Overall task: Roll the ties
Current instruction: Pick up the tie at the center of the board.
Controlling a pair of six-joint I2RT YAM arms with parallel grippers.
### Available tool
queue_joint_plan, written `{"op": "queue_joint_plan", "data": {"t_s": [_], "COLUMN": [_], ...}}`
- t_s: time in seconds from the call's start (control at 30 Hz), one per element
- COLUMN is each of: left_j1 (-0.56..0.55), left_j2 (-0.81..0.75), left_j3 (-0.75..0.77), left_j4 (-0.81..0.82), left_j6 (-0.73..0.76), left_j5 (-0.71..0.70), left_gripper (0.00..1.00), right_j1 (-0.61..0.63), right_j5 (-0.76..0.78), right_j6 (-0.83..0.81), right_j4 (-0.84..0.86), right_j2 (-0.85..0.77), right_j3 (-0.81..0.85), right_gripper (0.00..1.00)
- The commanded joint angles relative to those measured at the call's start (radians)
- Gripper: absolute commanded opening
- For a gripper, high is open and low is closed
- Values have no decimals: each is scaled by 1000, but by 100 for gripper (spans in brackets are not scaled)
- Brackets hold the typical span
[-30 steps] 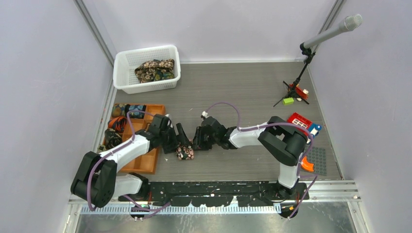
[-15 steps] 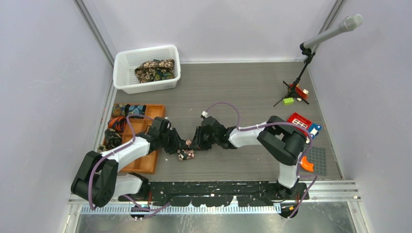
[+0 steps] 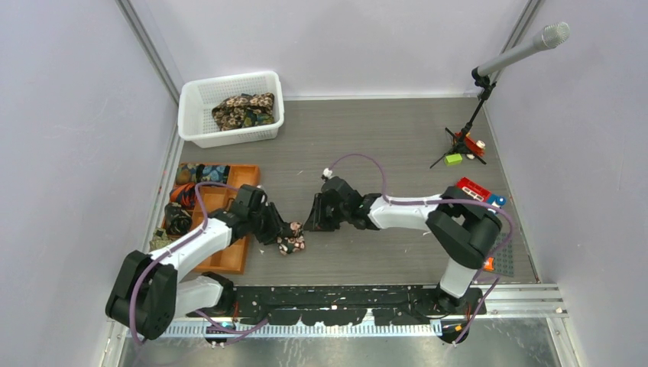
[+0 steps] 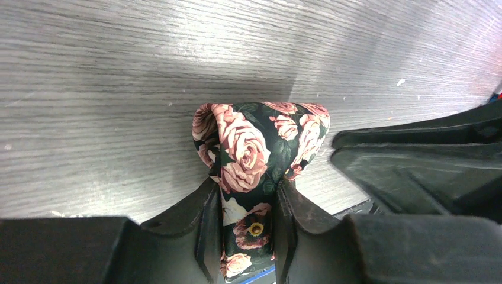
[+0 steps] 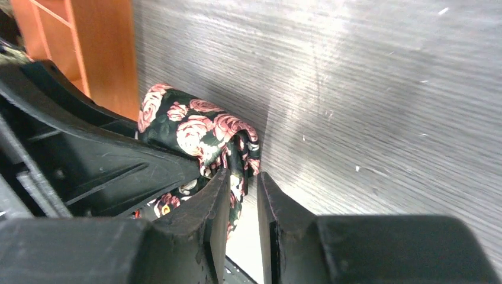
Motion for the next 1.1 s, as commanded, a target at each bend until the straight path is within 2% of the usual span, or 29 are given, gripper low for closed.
{"op": "queue_joint_plan", "data": {"t_s": [0.0, 0.27, 0.4, 0.6, 0.8, 1.07], "left_j1": [-4, -4, 17, 173, 324, 415], "left_j2": [-73, -120, -145, -170, -103, 3], "left_j3": [59, 106, 166, 276, 383, 416], "left_j4": [-62, -112, -192, -320, -377, -365], "left_j6": [-25, -44, -27, 70, 181, 242], "left_j5": [-29, -56, -99, -137, -202, -339], "left_gripper": [12, 10, 10, 10, 11, 10], "right_j1": [-51, -111, -117, -117, -117, -117], "right_j5": [59, 72, 71, 71, 64, 70], "right_j6": [-59, -81, -81, -79, -77, -71], "right_j4": [-101, -139, -139, -140, -142, -150], "right_j2": [-139, -244, -260, -273, -286, -311], "right_j3": [24, -45, -60, -68, -77, -108], "right_gripper": [29, 29, 29, 29, 28, 28]}}
